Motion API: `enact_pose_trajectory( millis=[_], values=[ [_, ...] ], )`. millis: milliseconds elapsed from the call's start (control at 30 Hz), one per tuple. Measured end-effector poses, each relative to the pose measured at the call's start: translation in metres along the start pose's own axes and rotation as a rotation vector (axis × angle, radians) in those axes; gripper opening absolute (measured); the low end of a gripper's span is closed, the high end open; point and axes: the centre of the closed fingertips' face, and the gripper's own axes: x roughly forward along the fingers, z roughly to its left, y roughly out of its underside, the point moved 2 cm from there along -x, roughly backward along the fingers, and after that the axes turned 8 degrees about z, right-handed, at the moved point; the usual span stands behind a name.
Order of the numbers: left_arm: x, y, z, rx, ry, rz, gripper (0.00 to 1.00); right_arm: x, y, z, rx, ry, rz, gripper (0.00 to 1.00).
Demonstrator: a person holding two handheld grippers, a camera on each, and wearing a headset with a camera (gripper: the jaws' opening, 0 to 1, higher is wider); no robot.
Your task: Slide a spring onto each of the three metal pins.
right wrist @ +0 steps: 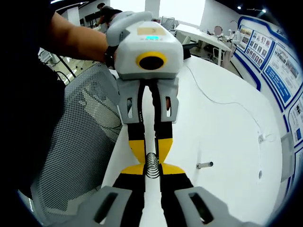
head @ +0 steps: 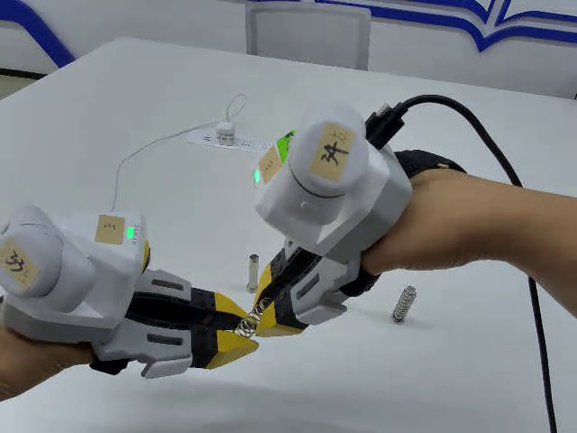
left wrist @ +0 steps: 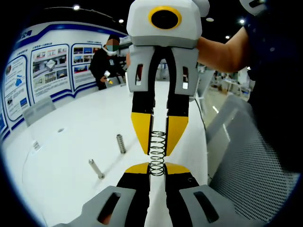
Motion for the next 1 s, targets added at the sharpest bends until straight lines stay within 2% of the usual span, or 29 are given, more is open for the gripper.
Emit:
enact_pose_trajectory(
  millis=[600,1000],
  values=[
    [0.001,0.002,0.002,-0.006,-0.013,-0.001,0.12,0.001,-0.006,-0.001,-0.014,-0.004,0.025,0.12],
    [-0.012,0.005,0.010,-0.045,-0.050,-0.021,0.22,-0.003,-0.003,-0.010,-0.008,0.014,0.042,0.12]
  ],
)
